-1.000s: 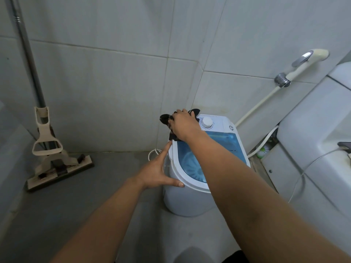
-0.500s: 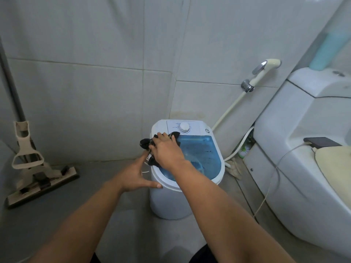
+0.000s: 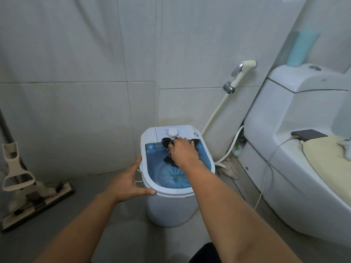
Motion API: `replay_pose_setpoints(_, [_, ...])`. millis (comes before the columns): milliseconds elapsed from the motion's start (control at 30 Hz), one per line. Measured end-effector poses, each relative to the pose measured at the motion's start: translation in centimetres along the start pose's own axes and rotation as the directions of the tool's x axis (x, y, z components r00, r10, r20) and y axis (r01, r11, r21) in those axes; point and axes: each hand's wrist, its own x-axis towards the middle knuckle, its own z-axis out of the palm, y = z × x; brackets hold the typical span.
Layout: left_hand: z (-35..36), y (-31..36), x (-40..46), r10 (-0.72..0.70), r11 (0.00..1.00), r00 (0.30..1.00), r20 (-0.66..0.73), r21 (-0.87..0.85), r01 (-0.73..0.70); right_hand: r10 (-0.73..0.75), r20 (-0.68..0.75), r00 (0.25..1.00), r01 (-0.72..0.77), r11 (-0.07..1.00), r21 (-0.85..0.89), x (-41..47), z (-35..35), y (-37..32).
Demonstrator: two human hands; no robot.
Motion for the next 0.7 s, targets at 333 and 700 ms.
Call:
replay_pose_setpoints(333, [-0.4,1.0,-0.1,-0.021,0.996,1.000,0.008,0.091,0.020,0.303,-0.114,0.946,-0.285,0.946,0.152,-0.3,-1.3,7.2])
replay_pose_setpoints(700, [-0.4,1.5,-0.4,-0.015,0.998,1.000,0.016,0.067,0.014,0.122,-0.107,0.987,-0.109,0.987,0.115,-3.4,2.5,-1.6])
